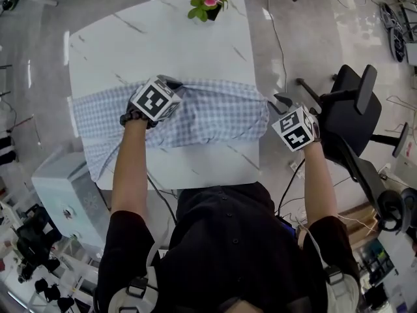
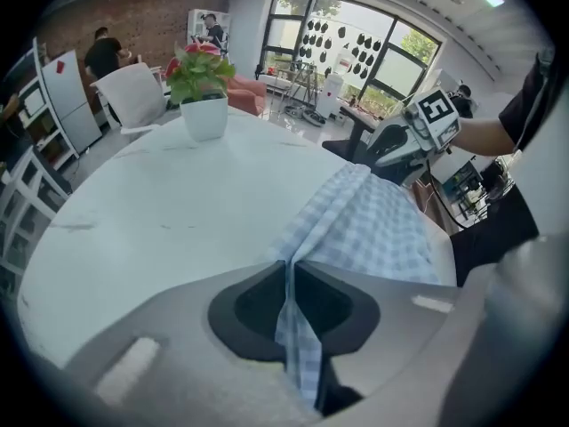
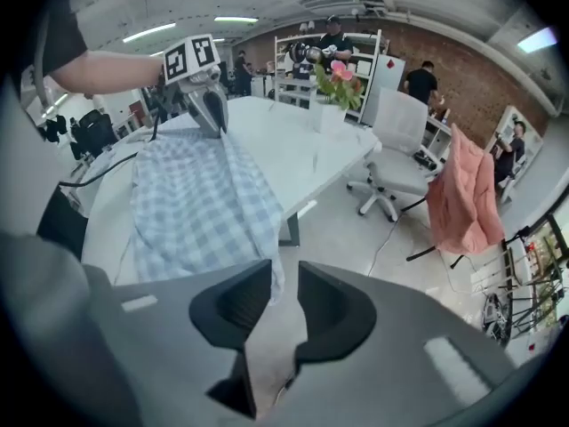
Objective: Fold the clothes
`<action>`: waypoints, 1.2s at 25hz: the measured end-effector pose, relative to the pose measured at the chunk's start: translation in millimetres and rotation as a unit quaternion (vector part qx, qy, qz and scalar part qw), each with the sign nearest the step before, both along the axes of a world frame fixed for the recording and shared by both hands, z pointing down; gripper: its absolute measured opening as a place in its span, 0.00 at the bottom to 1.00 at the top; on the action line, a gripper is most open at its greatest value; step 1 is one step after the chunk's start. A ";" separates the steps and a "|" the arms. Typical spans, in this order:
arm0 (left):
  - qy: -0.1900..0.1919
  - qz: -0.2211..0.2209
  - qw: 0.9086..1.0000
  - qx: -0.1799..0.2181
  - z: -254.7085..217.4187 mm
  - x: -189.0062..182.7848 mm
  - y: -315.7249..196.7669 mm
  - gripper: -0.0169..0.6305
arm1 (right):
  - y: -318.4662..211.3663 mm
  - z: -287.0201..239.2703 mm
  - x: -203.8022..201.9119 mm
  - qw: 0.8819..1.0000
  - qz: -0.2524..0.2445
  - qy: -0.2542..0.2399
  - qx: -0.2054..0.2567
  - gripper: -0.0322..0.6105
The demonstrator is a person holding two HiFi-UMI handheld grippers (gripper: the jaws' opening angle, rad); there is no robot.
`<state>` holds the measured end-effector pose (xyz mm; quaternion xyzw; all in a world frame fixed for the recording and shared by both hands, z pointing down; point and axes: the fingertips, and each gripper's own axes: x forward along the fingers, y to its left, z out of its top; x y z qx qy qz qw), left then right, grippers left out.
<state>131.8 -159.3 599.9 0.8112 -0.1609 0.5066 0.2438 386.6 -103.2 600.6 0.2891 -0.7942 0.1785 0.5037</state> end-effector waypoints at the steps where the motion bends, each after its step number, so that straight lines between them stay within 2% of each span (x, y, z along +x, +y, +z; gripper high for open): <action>1: -0.002 0.001 1.000 -0.001 1.1 -0.1 0.2 0.09 | -1.2 -6.8 -5.4 1.000 0.005 -0.003 0.014 0.18; 2: -0.004 0.006 1.000 0.002 1.8 0.0 0.5 0.09 | -1.3 -12.2 -12.3 1.000 0.006 -0.006 0.025 0.15; 7: -0.011 0.039 0.999 0.031 3.4 -0.2 -0.1 0.09 | 8.1 -20.4 -48.1 0.999 -0.003 0.007 0.047 0.11; 13: -0.011 0.057 0.998 0.025 12.4 2.4 4.8 0.05 | 8.2 -27.2 -102.7 0.998 -0.002 -0.009 0.062 0.06; 17: -0.010 0.065 0.997 0.036 11.6 2.5 5.9 0.05 | 0.5 -20.9 -135.7 0.997 0.003 -0.010 0.073 0.06; 26: 0.024 0.074 0.995 0.054 -4.3 1.4 8.2 0.06 | -33.4 -7.4 -147.7 0.995 0.074 -0.003 0.068 0.06; 30: 0.035 0.077 0.994 0.066 -10.7 -3.0 11.0 0.08 | -48.5 2.2 -147.5 0.994 0.081 0.026 0.070 0.06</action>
